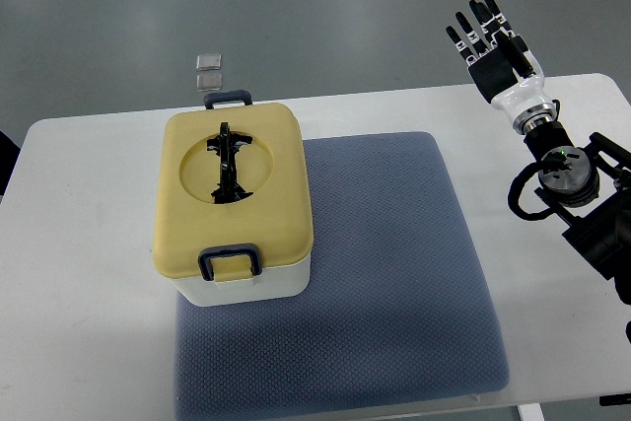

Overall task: Open white storage box with right hand
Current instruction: 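Swing the right hand up and over toward the yellow lid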

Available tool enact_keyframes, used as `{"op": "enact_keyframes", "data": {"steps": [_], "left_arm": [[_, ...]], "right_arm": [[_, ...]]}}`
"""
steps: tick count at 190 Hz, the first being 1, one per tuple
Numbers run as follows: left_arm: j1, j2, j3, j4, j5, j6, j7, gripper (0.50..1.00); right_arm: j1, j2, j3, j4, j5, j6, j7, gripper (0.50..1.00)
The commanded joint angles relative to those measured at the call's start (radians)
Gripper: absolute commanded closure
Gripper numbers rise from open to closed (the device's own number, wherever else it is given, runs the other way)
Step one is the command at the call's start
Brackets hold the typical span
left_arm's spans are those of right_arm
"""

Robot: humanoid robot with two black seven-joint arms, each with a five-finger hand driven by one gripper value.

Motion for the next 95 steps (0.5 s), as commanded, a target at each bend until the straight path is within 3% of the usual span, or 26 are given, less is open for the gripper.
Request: {"op": "enact_keyframes", "data": {"steps": [1, 63, 95], "left_arm": [[0.000, 0.000, 0.003, 0.000, 0.000, -0.002, 0.000, 0.500], [0.000, 0.000, -0.005, 0.000, 0.000, 0.000, 0.000, 0.500], [0.000, 0.000, -0.003, -0.003, 0.000, -0.009, 0.000, 0.500]], "right_arm": [[0.000, 0.004, -0.001, -0.002, 0.000, 0.002, 0.000, 0.562], [0.018, 0.006, -0.010, 0.009, -0.026, -0.001, -0.003, 0.562], [0.114, -0.009, -0.024, 0.030, -0.178, 0.002, -0.008, 0.562]]}}
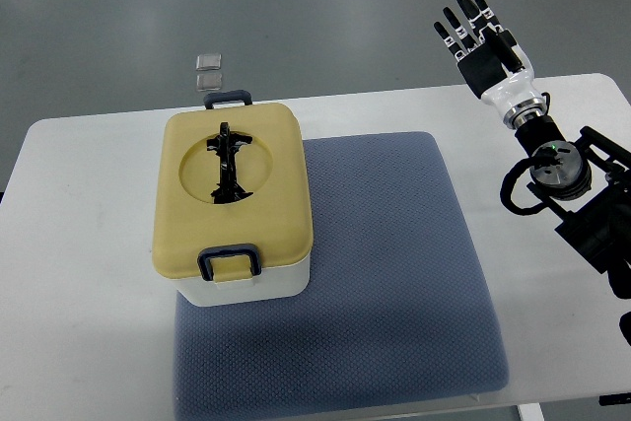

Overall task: Open white storage box with right hand
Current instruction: 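Swing the right hand up and over toward the yellow lid, then lower the right hand onto the black handle atop the yellow lid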

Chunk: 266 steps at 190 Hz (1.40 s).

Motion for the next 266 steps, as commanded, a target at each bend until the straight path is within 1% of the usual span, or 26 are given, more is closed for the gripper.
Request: {"op": "enact_keyframes", "data": {"steps": [1, 15, 38, 45, 58, 70, 79, 80, 82, 90, 99, 114, 138, 153, 160, 175, 199, 242, 266], "left_arm": [[0.000, 0.000, 0.001, -0.003, 0.000, -0.009, 0.000, 0.500], [-0.001, 0.000, 0.001, -0.009, 0.000, -0.014, 0.000, 0.500], [-0.003, 0.000, 0.001, -0.029, -0.001, -0.014, 0.000, 0.500], [-0.003, 0.000, 0.001, -0.030, -0.001, -0.014, 0.000, 0.500], [-0.003, 0.000, 0.001, -0.030, -0.001, -0.014, 0.000, 0.500], [-0.003, 0.000, 0.001, -0.030, -0.001, -0.014, 0.000, 0.500], [-0.003, 0.000, 0.001, -0.030, -0.001, -0.014, 0.000, 0.500], [-0.003, 0.000, 0.001, -0.030, -0.001, -0.014, 0.000, 0.500], [-0.003, 0.000, 0.001, -0.030, -0.001, -0.014, 0.000, 0.500], [-0.003, 0.000, 0.001, -0.029, -0.001, -0.014, 0.000, 0.500], [-0.003, 0.000, 0.001, -0.029, -0.001, -0.014, 0.000, 0.500], [-0.003, 0.000, 0.001, -0.029, -0.001, -0.014, 0.000, 0.500], [-0.003, 0.000, 0.003, -0.032, 0.000, -0.015, 0.000, 0.500], [-0.003, 0.000, 0.003, -0.034, 0.000, -0.015, 0.000, 0.500], [-0.003, 0.000, 0.003, -0.035, 0.000, -0.015, 0.000, 0.500], [-0.003, 0.000, 0.003, -0.043, 0.000, -0.015, 0.000, 0.500], [-0.003, 0.000, 0.001, -0.047, -0.001, -0.015, 0.000, 0.500], [-0.003, 0.000, 0.003, -0.047, -0.001, -0.015, 0.000, 0.500], [-0.003, 0.000, 0.003, -0.047, -0.001, -0.015, 0.000, 0.500]], "right_arm": [[0.050, -0.015, -0.011, 0.013, -0.110, 0.005, -0.004, 0.562], [0.116, -0.032, -0.015, 0.025, -0.247, 0.005, -0.013, 0.564], [0.208, -0.086, -0.035, 0.070, -0.423, 0.014, -0.074, 0.564], [0.254, -0.100, -0.070, 0.082, -0.487, 0.032, -0.091, 0.564], [0.333, -0.115, -0.176, 0.090, -0.601, 0.065, -0.093, 0.564], [0.417, -0.130, -0.310, 0.113, -0.717, 0.082, -0.084, 0.564], [0.417, -0.130, -0.310, 0.113, -0.717, 0.082, -0.084, 0.564], [0.479, -0.149, -0.407, 0.142, -0.802, 0.085, -0.073, 0.564], [0.492, -0.155, -0.429, 0.149, -0.822, 0.085, -0.067, 0.564], [0.527, -0.167, -0.480, 0.171, -0.869, 0.085, -0.053, 0.564], [0.578, -0.179, -0.544, 0.212, -0.941, 0.085, -0.022, 0.564], [0.623, -0.192, -0.612, 0.277, -1.039, 0.079, 0.024, 0.564], [0.638, -0.192, -0.657, 0.340, -1.257, 0.071, 0.097, 0.564], [0.629, -0.179, -0.655, 0.346, -1.366, 0.049, 0.116, 0.564], [0.624, -0.175, -0.655, 0.346, -1.406, 0.031, 0.117, 0.564], [0.592, -0.144, -0.657, 0.344, -1.484, -0.035, 0.119, 0.564], [0.555, -0.109, -0.657, 0.334, -1.524, -0.107, 0.116, 0.566], [0.520, -0.041, -0.640, 0.277, -1.523, -0.211, 0.113, 0.566], [0.501, -0.012, -0.640, 0.249, -1.521, -0.237, 0.113, 0.566]]}}
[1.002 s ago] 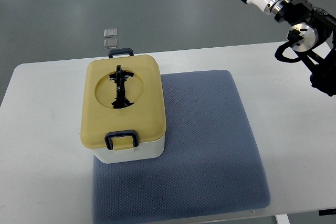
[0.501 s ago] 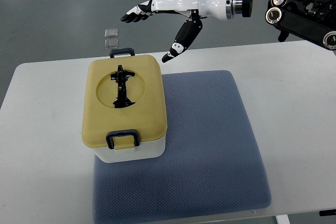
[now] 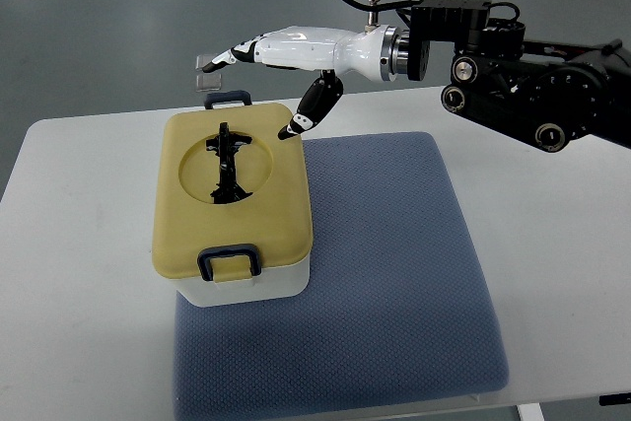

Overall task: Open white storage box with right hand
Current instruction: 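Lower the right hand onto the black handle atop the yellow lid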

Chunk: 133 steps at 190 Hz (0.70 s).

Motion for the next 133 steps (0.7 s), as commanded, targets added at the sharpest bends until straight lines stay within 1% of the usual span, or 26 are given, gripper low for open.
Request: {"op": "enact_keyframes", "data": {"steps": [1, 42, 109, 133], "left_arm": [[0.000, 0.000, 0.000, 0.000, 0.000, 0.000, 0.000, 0.500], [0.002, 0.000, -0.001, 0.002, 0.000, 0.000, 0.000, 0.500], [0.002, 0.000, -0.001, 0.002, 0.000, 0.000, 0.000, 0.500], [0.002, 0.000, -0.001, 0.002, 0.000, 0.002, 0.000, 0.500]], "right_arm": [[-0.018, 0.028, 0.001, -0.024, -0.001, -0.025, 0.000, 0.566], [-0.032, 0.074, 0.002, -0.054, 0.001, -0.062, 0.001, 0.566], [-0.043, 0.150, 0.002, -0.083, 0.001, -0.068, 0.001, 0.570], [-0.056, 0.188, 0.002, -0.113, 0.001, -0.094, 0.001, 0.570]]}}
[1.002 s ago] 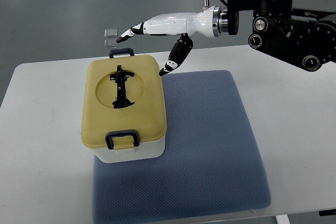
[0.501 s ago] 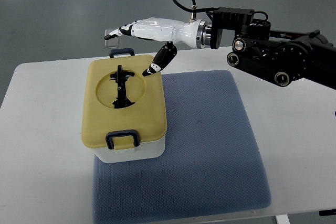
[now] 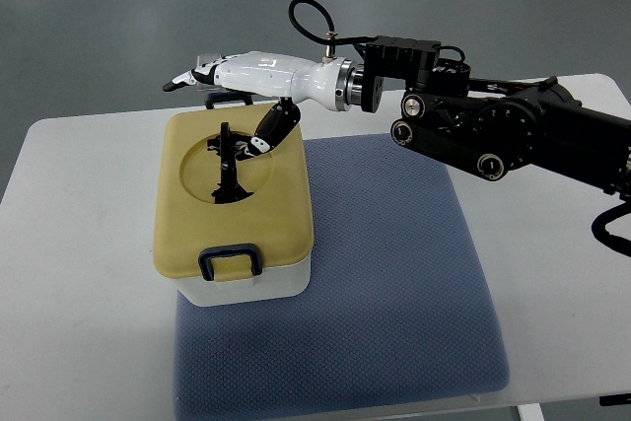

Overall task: Open white storage box with right hand
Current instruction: 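Lower the right hand onto the black handle atop the yellow lid, then close the right hand's fingers around the black lid handle and lift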

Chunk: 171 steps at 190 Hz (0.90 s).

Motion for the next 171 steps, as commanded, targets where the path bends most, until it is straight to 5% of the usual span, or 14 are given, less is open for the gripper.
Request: {"op": "enact_keyframes", "data": {"steps": [1, 30, 55, 77, 133, 171], "left_arm": [[0.000, 0.000, 0.000, 0.000, 0.000, 0.001, 0.000, 0.500], [0.000, 0.000, 0.000, 0.000, 0.000, 0.000, 0.000, 0.500], [0.000, 0.000, 0.000, 0.000, 0.000, 0.000, 0.000, 0.500], [0.000, 0.000, 0.000, 0.000, 0.000, 0.000, 0.000, 0.500], [0.000, 0.000, -0.002, 0.001, 0.000, 0.000, 0.000, 0.500], [0.000, 0.000, 0.000, 0.001, 0.000, 0.001, 0.000, 0.500]], "right_arm": [[-0.012, 0.030, 0.000, -0.024, 0.000, -0.017, 0.000, 0.570], [-0.017, 0.065, 0.000, -0.050, 0.000, -0.027, 0.000, 0.603], [-0.023, 0.086, 0.000, -0.061, 0.001, -0.062, 0.000, 0.720], [-0.024, 0.093, 0.000, -0.059, 0.001, -0.066, -0.002, 1.000], [0.013, 0.062, 0.012, -0.030, 0.018, -0.077, -0.008, 1.000], [0.071, -0.065, 0.023, 0.053, 0.044, -0.070, -0.008, 1.000]]}}
